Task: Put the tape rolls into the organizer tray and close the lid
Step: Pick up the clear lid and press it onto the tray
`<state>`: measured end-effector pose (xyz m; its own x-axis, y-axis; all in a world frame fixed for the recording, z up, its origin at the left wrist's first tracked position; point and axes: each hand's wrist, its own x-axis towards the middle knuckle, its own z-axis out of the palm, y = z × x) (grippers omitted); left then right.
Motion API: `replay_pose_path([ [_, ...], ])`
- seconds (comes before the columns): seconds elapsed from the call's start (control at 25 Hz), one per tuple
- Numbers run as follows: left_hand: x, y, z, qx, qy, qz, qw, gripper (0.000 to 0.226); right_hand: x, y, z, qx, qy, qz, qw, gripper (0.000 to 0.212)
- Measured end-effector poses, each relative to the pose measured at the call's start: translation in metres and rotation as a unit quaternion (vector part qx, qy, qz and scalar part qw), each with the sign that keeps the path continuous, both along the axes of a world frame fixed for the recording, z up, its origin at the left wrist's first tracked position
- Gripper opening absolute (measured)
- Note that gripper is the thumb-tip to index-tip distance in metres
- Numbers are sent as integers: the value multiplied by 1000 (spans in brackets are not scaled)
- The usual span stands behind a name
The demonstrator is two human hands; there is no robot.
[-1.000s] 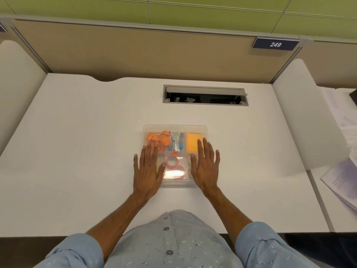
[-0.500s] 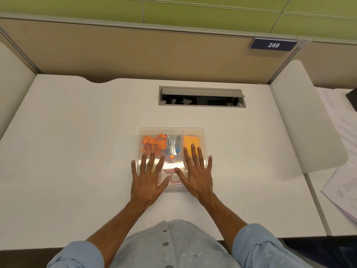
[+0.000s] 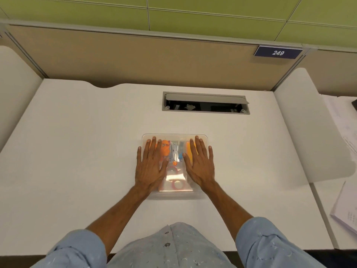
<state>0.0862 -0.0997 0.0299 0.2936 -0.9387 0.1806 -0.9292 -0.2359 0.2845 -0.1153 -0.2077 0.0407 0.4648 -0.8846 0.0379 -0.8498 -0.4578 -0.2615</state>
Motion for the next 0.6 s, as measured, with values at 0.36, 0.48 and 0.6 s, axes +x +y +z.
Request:
replay_pose_path([
  [0.36,23,-27,-20,48,-27,53,997,67,9,-35,-16,6,22,12,1000,58],
  [0.48,22,-25,-18,58,-12,59,997,68,10,-33,-14,15,15,5,1000,56],
  [0.6,23,-27,-17,56,39,50,996,69,10,-34,-14,30,9,2,999,57],
])
